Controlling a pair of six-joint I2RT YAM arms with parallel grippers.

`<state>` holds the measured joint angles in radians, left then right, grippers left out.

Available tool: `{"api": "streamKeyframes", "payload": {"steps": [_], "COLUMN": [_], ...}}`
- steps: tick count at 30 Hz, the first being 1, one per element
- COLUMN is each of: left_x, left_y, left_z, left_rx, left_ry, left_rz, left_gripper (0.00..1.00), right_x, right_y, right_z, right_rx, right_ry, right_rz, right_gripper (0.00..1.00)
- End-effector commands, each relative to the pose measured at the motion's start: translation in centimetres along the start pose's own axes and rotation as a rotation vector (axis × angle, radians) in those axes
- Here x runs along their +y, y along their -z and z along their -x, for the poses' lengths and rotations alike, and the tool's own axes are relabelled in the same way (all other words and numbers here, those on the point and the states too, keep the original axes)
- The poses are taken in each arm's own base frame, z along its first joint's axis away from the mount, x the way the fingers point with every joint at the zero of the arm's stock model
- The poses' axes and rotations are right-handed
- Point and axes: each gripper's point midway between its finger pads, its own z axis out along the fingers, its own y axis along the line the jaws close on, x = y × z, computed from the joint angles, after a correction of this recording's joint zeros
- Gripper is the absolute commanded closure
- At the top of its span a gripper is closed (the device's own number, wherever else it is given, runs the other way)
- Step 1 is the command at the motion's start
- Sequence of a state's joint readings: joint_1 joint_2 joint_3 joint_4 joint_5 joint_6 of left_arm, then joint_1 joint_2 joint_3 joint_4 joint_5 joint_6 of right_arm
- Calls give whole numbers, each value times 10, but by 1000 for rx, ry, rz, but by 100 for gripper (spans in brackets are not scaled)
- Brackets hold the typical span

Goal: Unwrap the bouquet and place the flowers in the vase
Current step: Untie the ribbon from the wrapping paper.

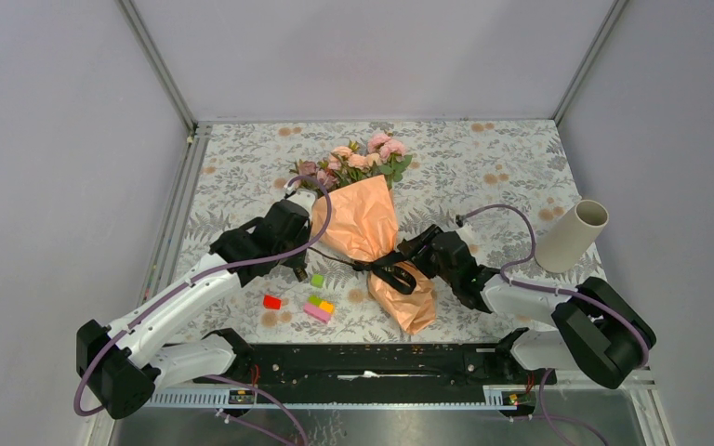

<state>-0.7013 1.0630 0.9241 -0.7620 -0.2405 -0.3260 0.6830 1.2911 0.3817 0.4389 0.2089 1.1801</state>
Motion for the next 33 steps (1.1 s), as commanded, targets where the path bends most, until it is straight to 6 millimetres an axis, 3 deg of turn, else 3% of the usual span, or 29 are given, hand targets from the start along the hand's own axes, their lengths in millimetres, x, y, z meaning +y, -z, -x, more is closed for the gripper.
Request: {"api": "streamKeyframes", "payload": {"steps": [1, 6, 11, 18, 25, 33], "left_x": [-1, -1, -1, -1, -3, -24], "left_y": [1, 1, 2, 3, 3, 11], "left_z": [7, 7, 7, 8, 7, 15], "left_rx": [-30, -34, -37, -39, -36, -82], "left_ry": [22, 23, 25, 25, 29, 63], "left_rz": [-8, -9, -10, -13, -19, -148], "left_gripper": [100, 100, 100, 100, 100, 100], "right_x": [10, 14, 16, 19, 27, 42], "right_y": [-4, -8, -7, -4, 10, 24], "right_z": [4, 1, 4, 12, 24, 41], "right_rx": [-36, -25, -44, -78, -120, -128], "right_ry": [-30, -36, -33, -16, 77, 369], "right_rz": [18, 28, 37, 49, 73, 38], "right_gripper": [42, 44, 54, 73, 100, 100]}}
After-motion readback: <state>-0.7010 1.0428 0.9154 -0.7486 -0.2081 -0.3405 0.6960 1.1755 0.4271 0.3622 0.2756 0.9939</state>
